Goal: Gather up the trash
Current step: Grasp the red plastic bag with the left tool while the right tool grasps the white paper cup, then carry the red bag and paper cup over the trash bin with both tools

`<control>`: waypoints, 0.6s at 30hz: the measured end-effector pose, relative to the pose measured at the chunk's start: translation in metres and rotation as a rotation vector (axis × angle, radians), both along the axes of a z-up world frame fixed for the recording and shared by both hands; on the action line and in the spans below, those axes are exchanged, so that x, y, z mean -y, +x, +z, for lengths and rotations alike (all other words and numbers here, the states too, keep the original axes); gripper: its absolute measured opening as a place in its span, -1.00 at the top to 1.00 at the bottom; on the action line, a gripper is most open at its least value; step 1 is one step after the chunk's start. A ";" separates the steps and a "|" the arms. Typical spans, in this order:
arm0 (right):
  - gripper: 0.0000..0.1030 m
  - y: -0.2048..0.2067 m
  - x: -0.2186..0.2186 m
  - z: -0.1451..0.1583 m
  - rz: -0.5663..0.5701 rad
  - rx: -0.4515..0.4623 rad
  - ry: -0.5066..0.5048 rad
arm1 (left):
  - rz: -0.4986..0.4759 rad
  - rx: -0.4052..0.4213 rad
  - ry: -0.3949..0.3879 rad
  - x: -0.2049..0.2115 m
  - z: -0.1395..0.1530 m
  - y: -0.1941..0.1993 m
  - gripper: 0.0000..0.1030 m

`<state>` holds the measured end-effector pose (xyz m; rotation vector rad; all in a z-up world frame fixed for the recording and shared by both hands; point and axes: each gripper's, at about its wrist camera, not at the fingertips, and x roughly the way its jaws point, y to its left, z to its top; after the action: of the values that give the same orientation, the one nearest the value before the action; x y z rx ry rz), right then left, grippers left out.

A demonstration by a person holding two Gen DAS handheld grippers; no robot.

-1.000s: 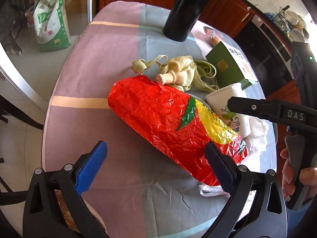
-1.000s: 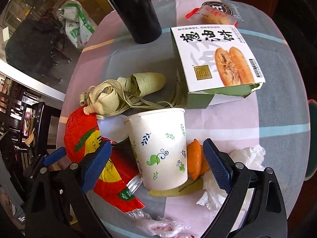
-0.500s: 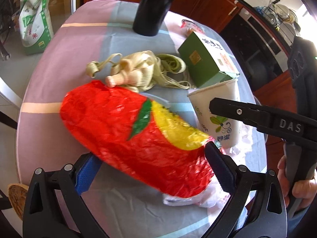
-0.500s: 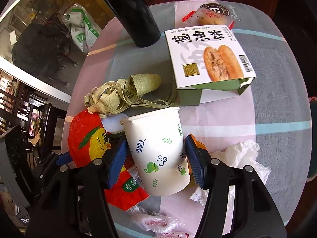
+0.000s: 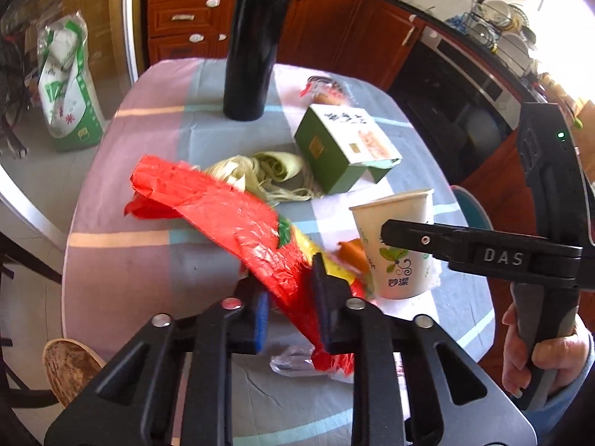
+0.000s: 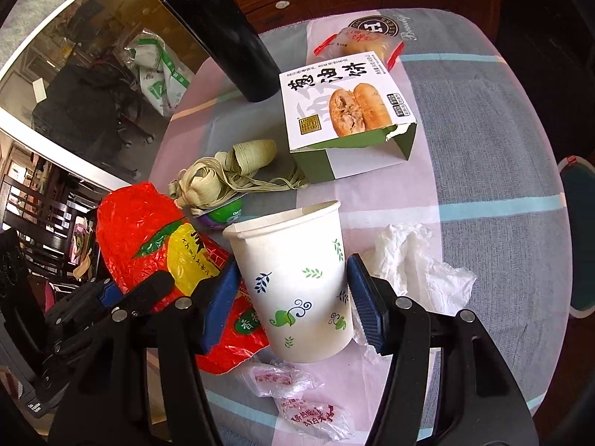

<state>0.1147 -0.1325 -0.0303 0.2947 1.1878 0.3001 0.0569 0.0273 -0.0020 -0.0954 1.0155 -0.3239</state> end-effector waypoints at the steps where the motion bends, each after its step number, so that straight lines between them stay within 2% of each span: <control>1: -0.09 -0.002 0.003 0.002 -0.004 0.007 0.005 | -0.006 0.019 0.009 0.002 0.006 -0.002 0.70; 5: -0.09 -0.010 0.018 0.012 -0.028 0.039 0.020 | -0.026 0.069 0.021 0.009 0.028 -0.005 0.86; 11: -0.09 -0.023 0.043 0.020 -0.073 0.069 0.048 | -0.051 0.110 0.044 0.026 0.048 -0.004 0.86; 18: -0.09 -0.032 0.072 0.018 -0.138 0.067 0.081 | -0.118 0.117 0.075 0.061 0.054 -0.011 0.86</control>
<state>0.0826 -0.2045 -0.0123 0.4324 1.0852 0.2357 0.0456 -0.0333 0.0516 0.0509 0.9175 -0.3942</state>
